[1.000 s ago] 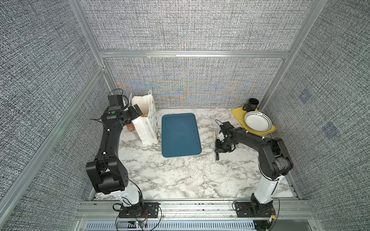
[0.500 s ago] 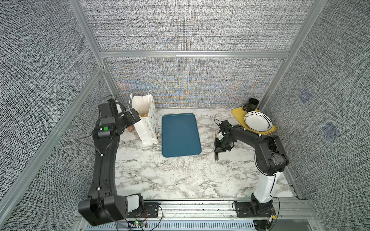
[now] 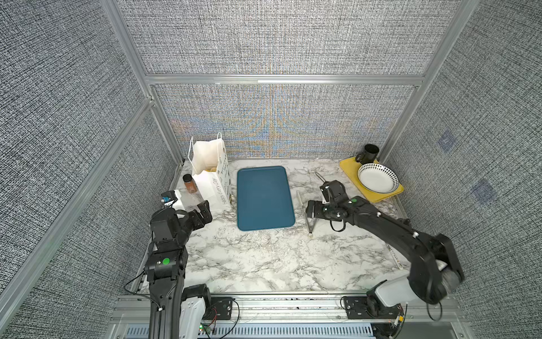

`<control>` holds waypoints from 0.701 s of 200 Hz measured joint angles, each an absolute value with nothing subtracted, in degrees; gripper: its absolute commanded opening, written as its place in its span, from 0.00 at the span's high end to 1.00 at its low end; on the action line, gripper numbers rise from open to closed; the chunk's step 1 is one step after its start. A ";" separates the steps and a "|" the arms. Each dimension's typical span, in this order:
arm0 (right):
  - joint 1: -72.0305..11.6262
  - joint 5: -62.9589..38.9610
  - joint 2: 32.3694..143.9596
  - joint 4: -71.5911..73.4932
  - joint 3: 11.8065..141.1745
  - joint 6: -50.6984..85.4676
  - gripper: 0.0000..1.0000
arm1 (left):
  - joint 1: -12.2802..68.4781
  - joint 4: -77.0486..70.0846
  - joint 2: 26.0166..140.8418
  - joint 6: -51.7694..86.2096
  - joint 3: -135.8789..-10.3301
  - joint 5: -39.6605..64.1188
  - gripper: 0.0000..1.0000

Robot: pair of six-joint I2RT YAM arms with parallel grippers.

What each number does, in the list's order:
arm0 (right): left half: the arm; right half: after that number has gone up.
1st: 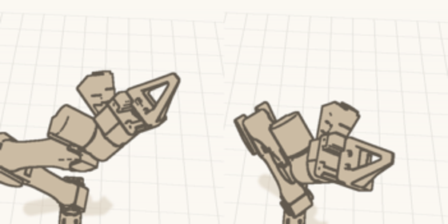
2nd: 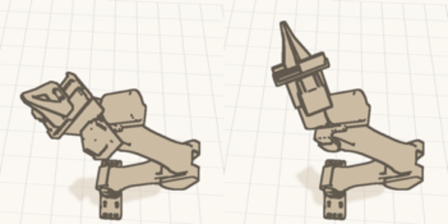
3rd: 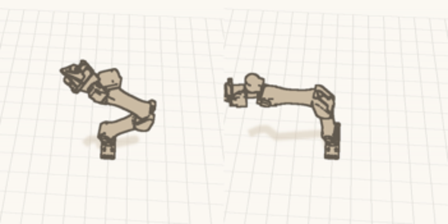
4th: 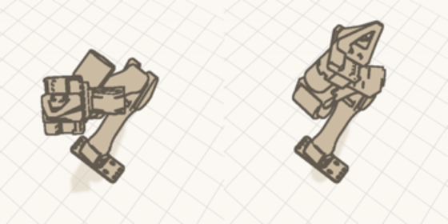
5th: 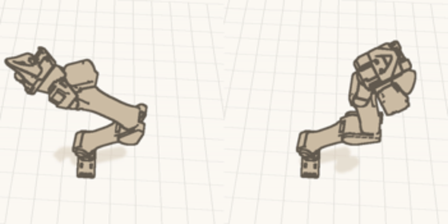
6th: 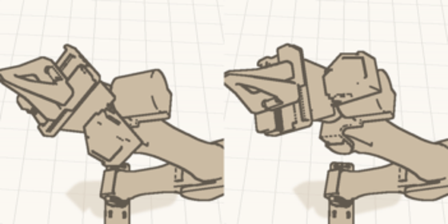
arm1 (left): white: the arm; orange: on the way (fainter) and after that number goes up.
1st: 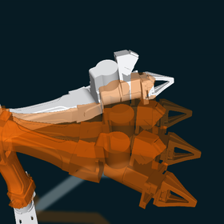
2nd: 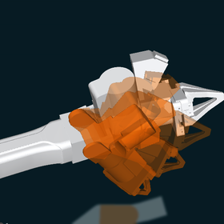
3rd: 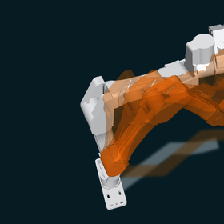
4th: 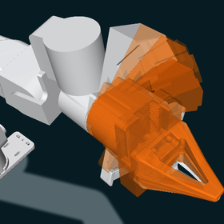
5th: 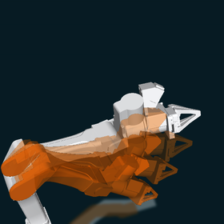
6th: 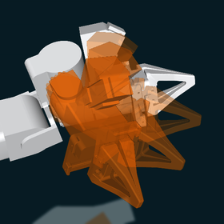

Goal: Pack bread into a paper bag
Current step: Place the clamp at the center of the board, then reset both arms

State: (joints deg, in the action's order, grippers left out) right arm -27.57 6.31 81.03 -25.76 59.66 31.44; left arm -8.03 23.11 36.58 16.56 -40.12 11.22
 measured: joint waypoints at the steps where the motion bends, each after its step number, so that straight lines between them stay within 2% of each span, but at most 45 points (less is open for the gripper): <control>1: -27.49 6.50 80.84 -25.63 59.61 31.48 0.01 | -8.03 22.87 36.56 16.36 -39.90 11.27 0.01; 40: -23.68 17.04 79.15 -19.49 60.29 31.64 0.01 | -7.97 11.75 37.98 8.40 -31.22 12.80 0.01; 78: -23.18 29.65 81.08 -3.31 56.12 21.10 0.01 | -7.57 3.51 49.39 6.02 -32.34 14.83 0.01; 109: -20.03 34.15 84.79 5.56 52.27 12.82 0.01 | -7.03 -4.12 61.08 6.59 -31.33 16.12 0.01; 140: -15.20 35.83 82.67 18.13 40.01 12.29 0.01 | -6.81 -12.14 64.95 7.64 -27.64 11.73 0.01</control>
